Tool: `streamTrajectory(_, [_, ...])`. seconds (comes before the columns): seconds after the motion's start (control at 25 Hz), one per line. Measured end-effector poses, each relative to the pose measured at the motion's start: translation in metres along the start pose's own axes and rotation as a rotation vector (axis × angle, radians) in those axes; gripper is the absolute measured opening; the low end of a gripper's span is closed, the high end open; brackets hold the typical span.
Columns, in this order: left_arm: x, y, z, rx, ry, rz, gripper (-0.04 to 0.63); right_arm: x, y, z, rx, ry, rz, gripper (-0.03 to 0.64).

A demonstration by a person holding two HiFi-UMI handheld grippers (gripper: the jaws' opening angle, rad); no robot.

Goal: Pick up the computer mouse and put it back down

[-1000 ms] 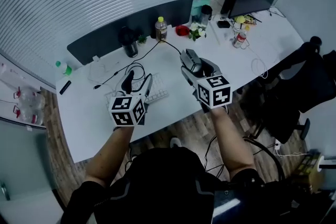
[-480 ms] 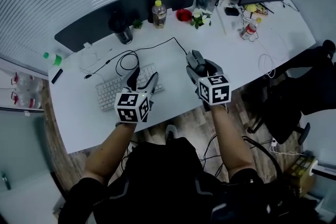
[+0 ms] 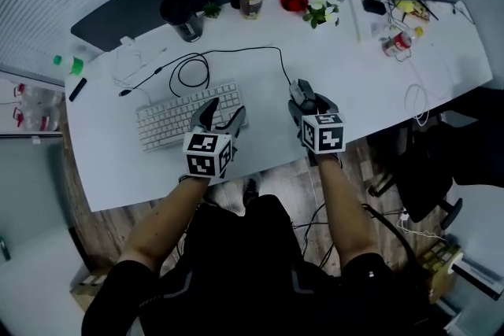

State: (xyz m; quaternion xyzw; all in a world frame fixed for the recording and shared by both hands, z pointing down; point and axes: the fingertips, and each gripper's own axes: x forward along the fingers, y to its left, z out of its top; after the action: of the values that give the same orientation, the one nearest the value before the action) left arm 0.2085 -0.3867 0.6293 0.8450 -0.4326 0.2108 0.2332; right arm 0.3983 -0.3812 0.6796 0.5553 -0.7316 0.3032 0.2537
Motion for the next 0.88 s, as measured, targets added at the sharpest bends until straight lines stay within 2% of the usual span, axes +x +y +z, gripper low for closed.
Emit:
streamTrajectory(0.4, [0.031,0.002,-0.033,-0.013,0.069,0.019,0.304,0.039,-0.020,-0.033,-0.003,0.081,-0.019,0.290])
streamTrajectory(0.88, [0.042,-0.002,-0.047,-0.010,0.101,0.030,0.304,0.054,-0.025,-0.049,-0.093,0.121,-0.056,0.290])
